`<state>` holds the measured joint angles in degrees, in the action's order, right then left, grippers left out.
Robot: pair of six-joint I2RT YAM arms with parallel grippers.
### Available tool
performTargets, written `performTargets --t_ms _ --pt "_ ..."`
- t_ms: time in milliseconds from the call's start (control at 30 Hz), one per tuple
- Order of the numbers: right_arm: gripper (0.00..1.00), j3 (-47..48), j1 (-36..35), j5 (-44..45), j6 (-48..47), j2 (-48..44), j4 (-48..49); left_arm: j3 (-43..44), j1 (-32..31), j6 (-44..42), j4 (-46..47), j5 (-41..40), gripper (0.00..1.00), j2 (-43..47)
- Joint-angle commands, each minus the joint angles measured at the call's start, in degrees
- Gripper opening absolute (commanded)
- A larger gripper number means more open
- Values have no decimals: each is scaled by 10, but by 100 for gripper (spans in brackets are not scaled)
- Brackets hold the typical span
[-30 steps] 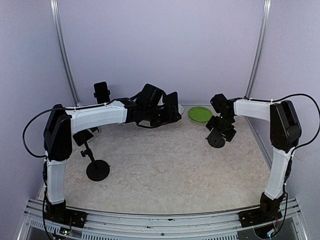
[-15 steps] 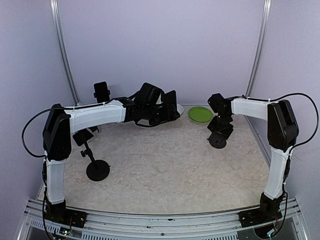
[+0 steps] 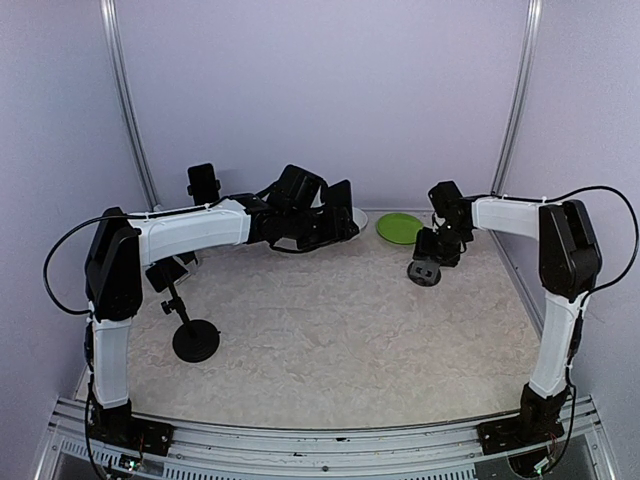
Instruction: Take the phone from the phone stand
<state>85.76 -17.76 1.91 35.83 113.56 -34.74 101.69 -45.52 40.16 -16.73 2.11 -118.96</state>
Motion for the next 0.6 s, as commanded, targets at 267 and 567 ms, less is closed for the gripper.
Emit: performTargets --t_ms 267,567 --pt "44 100 58 -167 -273 66 -2 -8 4 -14 46 3 34 37" --pt "42 75 91 -107 -314 26 -42 -17 4 -13 48 0 34 43"
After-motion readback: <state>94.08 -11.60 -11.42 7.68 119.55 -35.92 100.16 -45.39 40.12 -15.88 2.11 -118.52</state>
